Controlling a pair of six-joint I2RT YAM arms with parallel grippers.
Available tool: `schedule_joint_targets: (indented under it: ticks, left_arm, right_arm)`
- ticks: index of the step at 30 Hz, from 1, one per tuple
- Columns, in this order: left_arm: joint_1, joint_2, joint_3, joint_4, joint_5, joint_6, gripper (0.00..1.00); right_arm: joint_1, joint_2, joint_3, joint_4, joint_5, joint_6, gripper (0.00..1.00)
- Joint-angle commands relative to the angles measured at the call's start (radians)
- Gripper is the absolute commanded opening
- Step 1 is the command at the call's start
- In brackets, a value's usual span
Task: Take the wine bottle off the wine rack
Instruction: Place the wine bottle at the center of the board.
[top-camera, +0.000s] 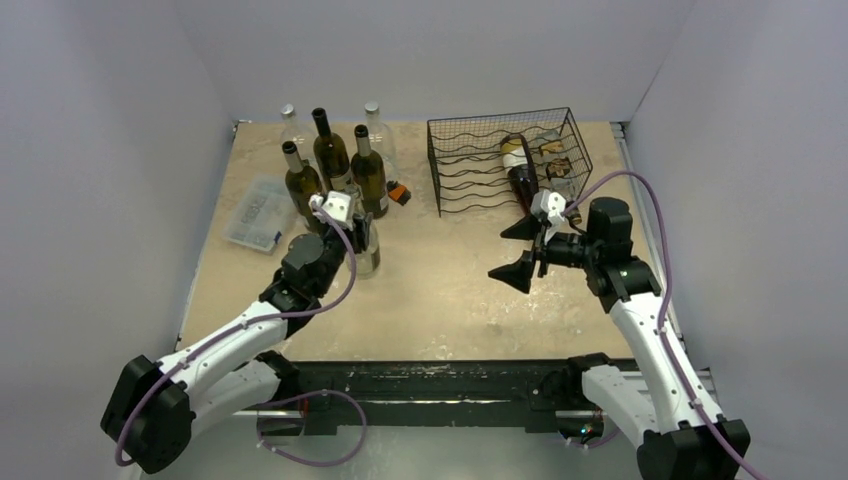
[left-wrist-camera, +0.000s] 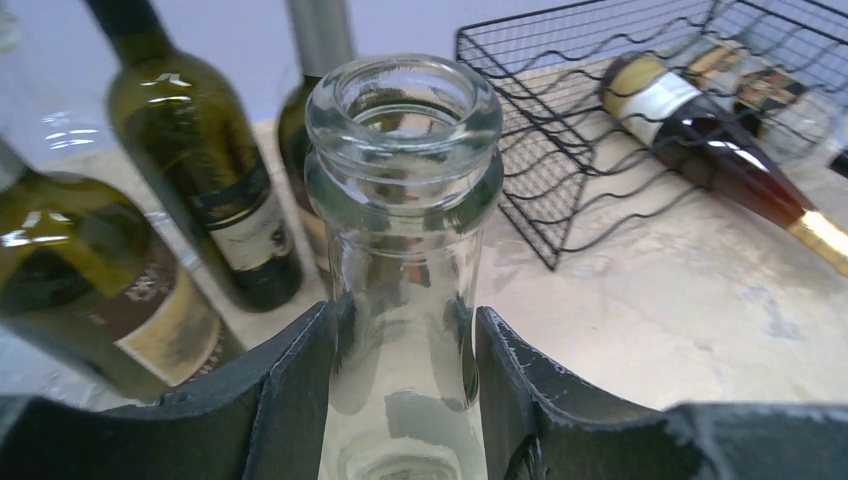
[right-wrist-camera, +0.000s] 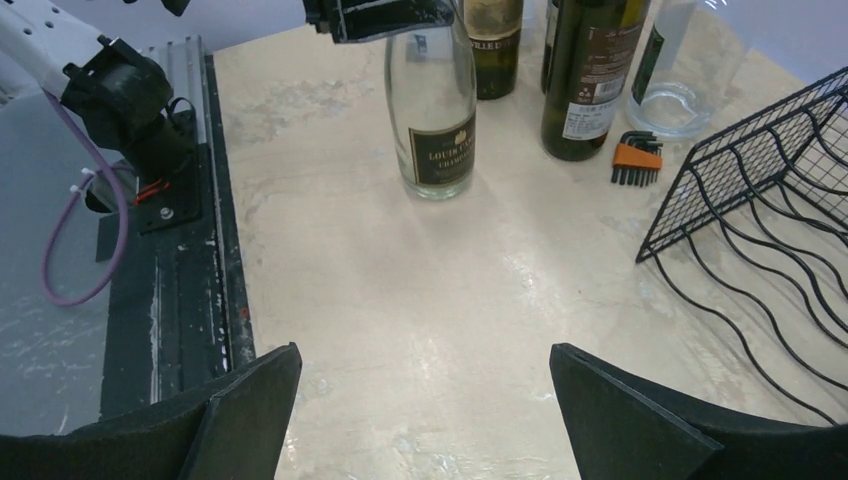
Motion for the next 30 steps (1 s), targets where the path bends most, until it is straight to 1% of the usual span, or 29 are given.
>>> schedule_joint_targets:
  ticks: [1,7,13,17,24,25,30]
  left_arm:
    - [0.101,-0.005,0.121,0.144,0.053,0.017,0.0]
    - [0.215,0.083,0.189,0.142,0.142,-0.031,0.0]
    - [0.292,0.16,0.233,0.165,0.194,-0.075,0.0]
    - [0.321,0.2,0.238,0.194,0.216,-0.095,0.0]
    - [0.34,0.246,0.241,0.208,0.238,-0.115,0.0]
    - [0.341,0.249,0.24,0.208,0.241,-0.117,0.02]
    - [0.342,0.251,0.227,0.21,0.231,-0.132,0.28]
  right_arm:
    - [-0.015,-0.031,-0.001,0.04,-0.021,-0.038,0.99]
    - [-0.018,-0.078,-0.026,0.04,0.014,-0.049,0.99]
    - [-0.019,-0.077,-0.025,0.033,0.027,-0.06,0.99]
    - [-0.019,-0.078,-0.023,0.029,0.035,-0.066,0.99]
    - [-0.019,-0.083,-0.021,0.022,0.043,-0.075,0.99]
    - [-0.02,-0.082,-0.021,0.02,0.043,-0.078,0.99]
    - [-0.02,-0.083,-0.019,0.015,0.043,-0.085,0.99]
